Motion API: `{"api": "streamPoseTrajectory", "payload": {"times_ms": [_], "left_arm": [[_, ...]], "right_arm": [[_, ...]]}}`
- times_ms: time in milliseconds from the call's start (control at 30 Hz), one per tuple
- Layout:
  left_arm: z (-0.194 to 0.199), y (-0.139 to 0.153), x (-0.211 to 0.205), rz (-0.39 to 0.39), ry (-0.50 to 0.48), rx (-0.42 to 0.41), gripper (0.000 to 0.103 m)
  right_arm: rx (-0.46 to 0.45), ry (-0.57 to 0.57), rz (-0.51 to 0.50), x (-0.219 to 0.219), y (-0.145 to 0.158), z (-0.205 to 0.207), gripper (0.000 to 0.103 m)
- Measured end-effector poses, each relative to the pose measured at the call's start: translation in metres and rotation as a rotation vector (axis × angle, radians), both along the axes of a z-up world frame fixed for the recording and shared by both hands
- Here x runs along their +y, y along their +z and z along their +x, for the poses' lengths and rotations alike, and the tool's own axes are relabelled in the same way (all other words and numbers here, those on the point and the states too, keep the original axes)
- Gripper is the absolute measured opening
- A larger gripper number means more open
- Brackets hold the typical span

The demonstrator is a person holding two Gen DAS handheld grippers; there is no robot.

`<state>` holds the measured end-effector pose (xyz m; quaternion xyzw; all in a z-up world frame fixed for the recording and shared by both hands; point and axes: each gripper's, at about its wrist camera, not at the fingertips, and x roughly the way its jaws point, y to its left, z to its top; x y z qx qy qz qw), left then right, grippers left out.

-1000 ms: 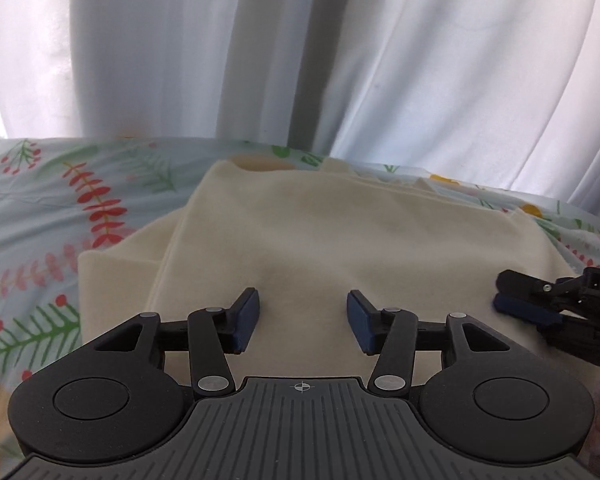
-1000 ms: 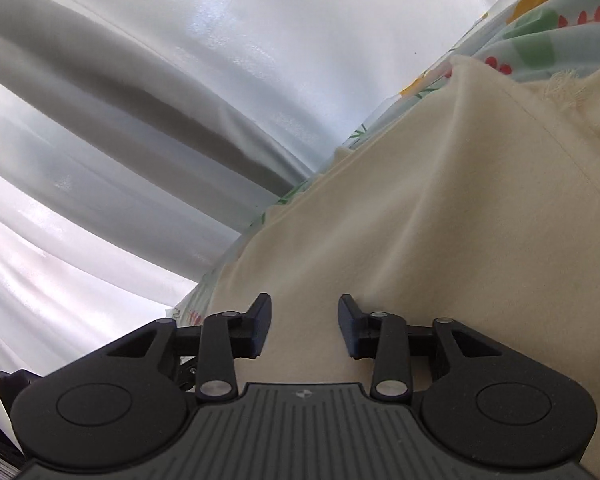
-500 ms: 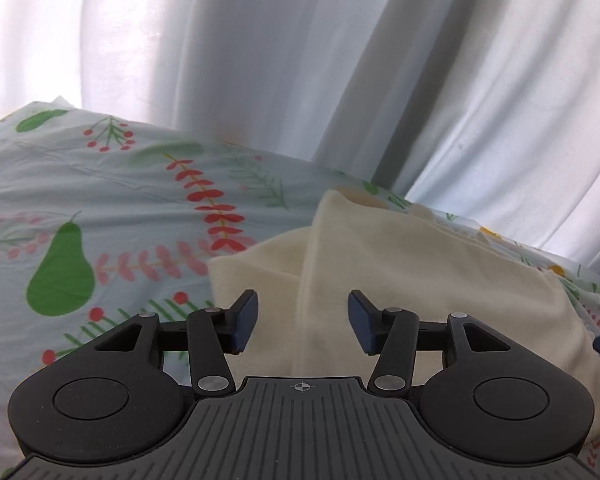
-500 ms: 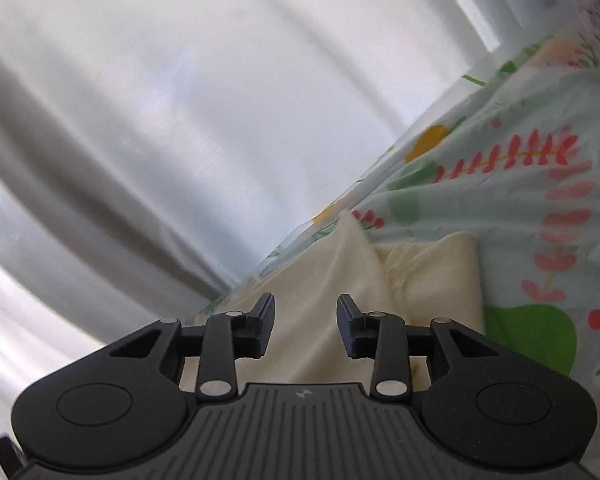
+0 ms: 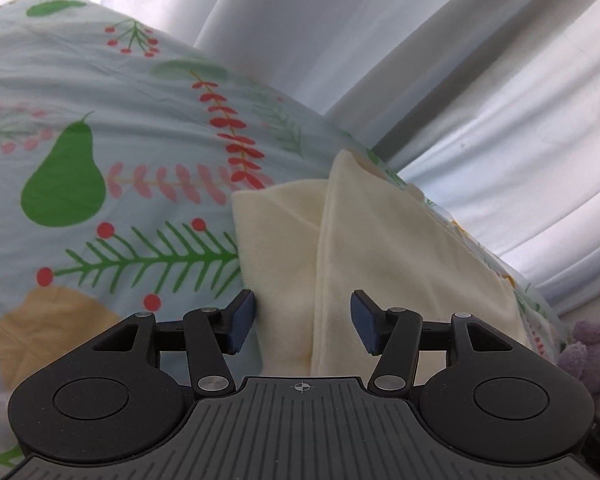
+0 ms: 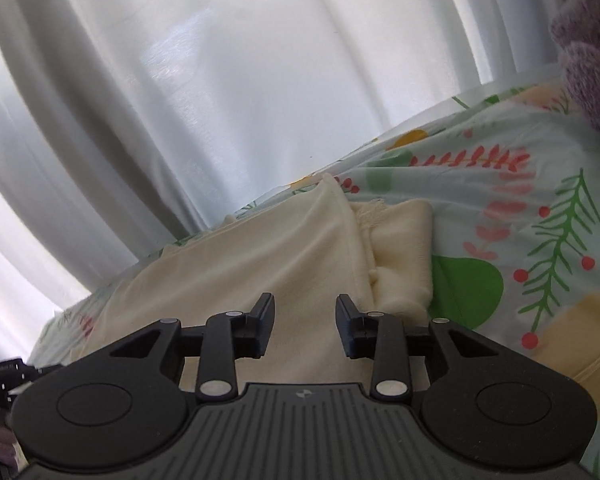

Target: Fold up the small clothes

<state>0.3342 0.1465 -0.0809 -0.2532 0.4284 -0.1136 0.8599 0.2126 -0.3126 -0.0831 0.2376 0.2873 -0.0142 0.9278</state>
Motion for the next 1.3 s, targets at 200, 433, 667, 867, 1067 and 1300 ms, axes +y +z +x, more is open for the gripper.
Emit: {"api": "streamPoseTrajectory", "payload": {"times_ms": [200, 433, 667, 867, 1067, 1300], "left_arm": [[0.008, -0.008, -0.001, -0.068, -0.034, 0.029, 0.048], [0.019, -0.014, 0.005, -0.127, -0.027, 0.074, 0.031], [0.013, 0.003, -0.002, -0.128, -0.032, 0.008, 0.016], [0.004, 0.052, -0.039, -0.126, -0.114, -0.126, 0.016], [-0.005, 0.067, -0.124, -0.010, -0.251, -0.193, 0.016], [-0.017, 0.020, -0.206, 0.189, -0.341, -0.140, 0.018]], "right_arm": [[-0.017, 0.128, -0.142, 0.048, 0.014, -0.005, 0.033], [0.021, 0.202, -0.204, 0.081, 0.013, 0.001, 0.033], [0.064, 0.220, -0.320, 0.096, 0.006, 0.000, 0.033], [0.041, 0.159, -0.310, 0.080, 0.014, -0.006, 0.033], [0.017, 0.097, -0.292, 0.065, 0.022, -0.012, 0.033], [0.034, 0.073, -0.272, 0.058, 0.018, -0.016, 0.033]]}}
